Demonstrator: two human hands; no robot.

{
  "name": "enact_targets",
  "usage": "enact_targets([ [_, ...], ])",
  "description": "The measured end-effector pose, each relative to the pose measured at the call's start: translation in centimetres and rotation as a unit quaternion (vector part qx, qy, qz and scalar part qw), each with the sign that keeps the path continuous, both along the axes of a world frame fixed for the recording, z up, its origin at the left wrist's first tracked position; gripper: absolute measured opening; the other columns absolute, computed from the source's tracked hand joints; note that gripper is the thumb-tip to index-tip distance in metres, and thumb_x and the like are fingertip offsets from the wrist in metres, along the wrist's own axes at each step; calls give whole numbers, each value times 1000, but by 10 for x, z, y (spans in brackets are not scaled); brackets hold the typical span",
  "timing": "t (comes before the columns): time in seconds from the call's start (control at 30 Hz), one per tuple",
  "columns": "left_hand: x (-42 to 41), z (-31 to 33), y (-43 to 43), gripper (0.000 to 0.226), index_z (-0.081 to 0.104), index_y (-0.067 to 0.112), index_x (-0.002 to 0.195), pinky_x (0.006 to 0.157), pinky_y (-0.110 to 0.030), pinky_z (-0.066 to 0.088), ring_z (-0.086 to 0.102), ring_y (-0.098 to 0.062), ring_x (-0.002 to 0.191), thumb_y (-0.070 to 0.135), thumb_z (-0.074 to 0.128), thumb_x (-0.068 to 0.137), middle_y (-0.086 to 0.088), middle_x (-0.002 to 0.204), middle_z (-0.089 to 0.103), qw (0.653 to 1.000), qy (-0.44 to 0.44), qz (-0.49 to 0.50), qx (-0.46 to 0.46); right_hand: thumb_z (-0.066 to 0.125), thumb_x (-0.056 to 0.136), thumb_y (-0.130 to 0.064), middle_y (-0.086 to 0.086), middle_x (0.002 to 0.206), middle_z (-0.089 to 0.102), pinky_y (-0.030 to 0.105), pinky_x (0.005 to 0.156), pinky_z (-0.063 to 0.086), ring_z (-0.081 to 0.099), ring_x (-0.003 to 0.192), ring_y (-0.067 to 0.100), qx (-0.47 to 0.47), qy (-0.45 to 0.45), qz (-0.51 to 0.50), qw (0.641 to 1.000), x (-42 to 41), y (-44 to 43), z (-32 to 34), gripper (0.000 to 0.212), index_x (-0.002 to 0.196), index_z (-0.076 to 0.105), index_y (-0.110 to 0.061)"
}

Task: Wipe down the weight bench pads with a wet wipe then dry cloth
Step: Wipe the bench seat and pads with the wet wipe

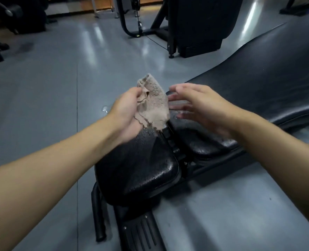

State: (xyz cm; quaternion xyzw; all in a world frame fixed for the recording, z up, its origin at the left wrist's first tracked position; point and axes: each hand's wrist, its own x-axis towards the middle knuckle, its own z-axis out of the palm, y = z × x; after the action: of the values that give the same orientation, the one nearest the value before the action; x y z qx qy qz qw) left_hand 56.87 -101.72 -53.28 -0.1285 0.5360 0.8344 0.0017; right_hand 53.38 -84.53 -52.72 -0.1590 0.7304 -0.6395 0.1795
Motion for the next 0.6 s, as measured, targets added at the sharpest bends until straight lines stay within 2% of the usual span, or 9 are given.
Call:
enact_targets([
  [0.03,-3,15,2,45,56,-1,124,78,-46,59,68,-36,101,29,31,102,-23,111,69,998,-26,-22,45,55,100,-32,-2,108,69,38,90,53,68,95,16,-14,-44,-1,999,-4,1,8,24,120,62,-20],
  [0.1,-1,46,13,49,59,-2,120,69,-42,60,72,-35,88,37,35,101,-23,101,71,993,-61,-58,79,61,96,-36,3,112,66,34,77,53,61,89,16,-7,-98,-8,995,-11,6,28,43,133,55,-16],
  [0.13,-1,64,21,45,62,-2,111,64,-40,60,73,-33,79,37,41,100,-22,93,73,992,-74,-68,77,63,95,-34,4,106,67,31,69,47,56,84,17,1,-112,-7,994,-13,11,40,43,131,57,-12],
  [0.2,-3,101,38,28,63,-1,98,62,-41,61,72,-31,73,25,54,97,-20,89,71,995,-83,-59,19,64,94,-26,0,81,64,27,62,34,49,72,14,16,-110,4,994,-14,23,70,27,110,68,-6],
  [0.27,-10,142,55,13,64,-2,101,70,-45,60,70,-32,79,7,62,92,-24,94,70,992,-86,-48,-75,66,92,-21,-5,71,61,26,65,36,50,68,8,42,-95,-18,994,-16,39,112,10,87,69,-13],
  [0.3,-14,168,64,13,64,-3,102,73,-45,59,71,-32,80,1,62,90,-24,94,70,989,-94,-50,-105,66,92,-19,-5,70,61,28,67,39,51,68,8,43,-95,-32,994,-16,47,139,10,82,65,-16],
  [0.4,-24,257,100,13,67,-1,99,64,-38,58,69,-26,72,2,59,89,-19,85,71,980,-121,-64,-148,61,90,-16,4,76,60,35,71,44,54,73,17,30,-118,-88,989,-15,82,233,7,84,60,-12],
  [0.47,-31,320,130,17,71,4,91,58,-31,49,63,-22,64,10,56,89,-12,75,68,969,-145,-83,-184,60,82,-23,5,76,58,38,70,44,53,74,19,27,-135,-128,982,-9,116,297,10,83,59,-13],
  [0.6,-46,434,217,27,73,1,88,63,-36,43,58,-26,67,13,49,88,-15,77,68,960,-173,-118,-189,55,82,-22,4,83,63,39,67,53,60,75,18,27,-165,-197,966,7,211,414,16,91,57,-10],
])
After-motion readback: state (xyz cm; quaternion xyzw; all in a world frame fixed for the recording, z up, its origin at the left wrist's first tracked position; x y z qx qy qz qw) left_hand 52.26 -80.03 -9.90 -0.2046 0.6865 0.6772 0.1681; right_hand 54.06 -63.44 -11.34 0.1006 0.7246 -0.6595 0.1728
